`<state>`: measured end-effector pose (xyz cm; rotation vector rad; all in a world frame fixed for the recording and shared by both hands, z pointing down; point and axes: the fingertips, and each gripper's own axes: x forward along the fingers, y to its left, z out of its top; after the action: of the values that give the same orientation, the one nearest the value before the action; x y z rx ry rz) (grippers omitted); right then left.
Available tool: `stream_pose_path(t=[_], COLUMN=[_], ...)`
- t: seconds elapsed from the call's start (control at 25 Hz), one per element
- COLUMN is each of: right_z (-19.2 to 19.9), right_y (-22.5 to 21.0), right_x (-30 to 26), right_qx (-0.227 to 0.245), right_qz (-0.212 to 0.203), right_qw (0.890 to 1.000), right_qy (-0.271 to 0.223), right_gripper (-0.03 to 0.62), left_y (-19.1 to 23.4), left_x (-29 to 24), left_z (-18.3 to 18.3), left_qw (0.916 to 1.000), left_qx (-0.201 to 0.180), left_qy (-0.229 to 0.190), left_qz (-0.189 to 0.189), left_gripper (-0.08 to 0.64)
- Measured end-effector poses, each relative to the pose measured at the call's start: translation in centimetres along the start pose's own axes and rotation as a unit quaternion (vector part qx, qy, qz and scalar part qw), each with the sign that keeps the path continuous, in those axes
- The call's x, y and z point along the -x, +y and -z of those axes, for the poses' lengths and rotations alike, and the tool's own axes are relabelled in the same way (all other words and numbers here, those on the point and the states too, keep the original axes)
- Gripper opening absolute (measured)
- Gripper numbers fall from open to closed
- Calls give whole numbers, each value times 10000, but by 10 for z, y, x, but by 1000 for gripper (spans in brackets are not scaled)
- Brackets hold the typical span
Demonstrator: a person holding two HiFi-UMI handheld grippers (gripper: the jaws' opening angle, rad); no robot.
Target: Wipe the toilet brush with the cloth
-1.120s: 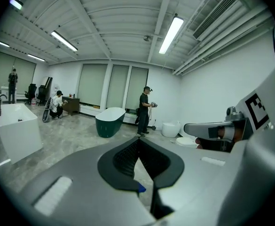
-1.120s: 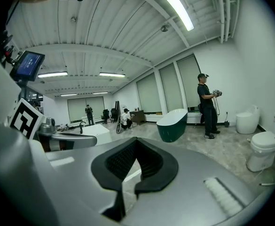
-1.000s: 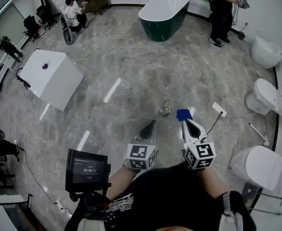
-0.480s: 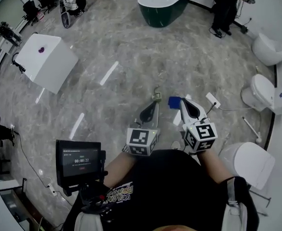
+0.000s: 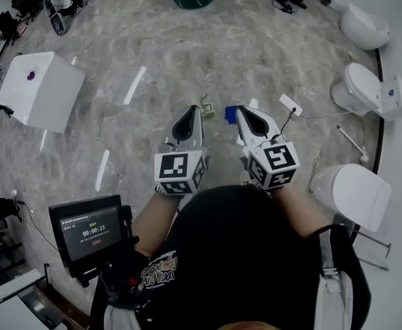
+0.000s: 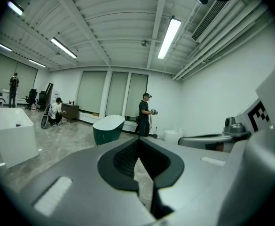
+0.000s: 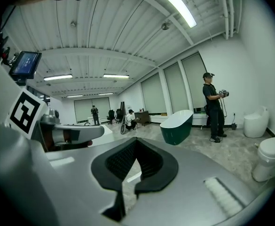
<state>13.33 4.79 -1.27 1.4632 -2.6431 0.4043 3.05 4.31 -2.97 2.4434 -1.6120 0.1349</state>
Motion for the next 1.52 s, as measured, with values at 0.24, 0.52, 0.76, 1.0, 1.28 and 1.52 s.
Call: stream_pose_path(t=[0.24,0.52,0.76,1.0,1.28,1.52], right_z=[9,13,13,12,11,12], right_y=[25,32,33,34,38,39], right_x=[-11,-13,-16,-18,-19,-19], right_qx=[42,55,31,57,141,198], right_qz=[-50,-29,-55,-112,-165,-210], right_qw=[10000,10000,10000,9999,9997,9996], right_qy=[15,36,30,41,59,57], right_gripper=[2,2,2,2,0,0], left_y=[16,27,18,11,14,17], left_x=[11,19,21,19,20,20], left_z=[5,23,29,27,27,28], left_qw=[9992,9993,9998,9999,9998,9999], left_qx=[369,184,75,59,104,66], left_qy=[-56,126,157,134,154,155], left_qz=[-107,-292,-105,61,34,-29], left_gripper=[11,11,11,11,11,11])
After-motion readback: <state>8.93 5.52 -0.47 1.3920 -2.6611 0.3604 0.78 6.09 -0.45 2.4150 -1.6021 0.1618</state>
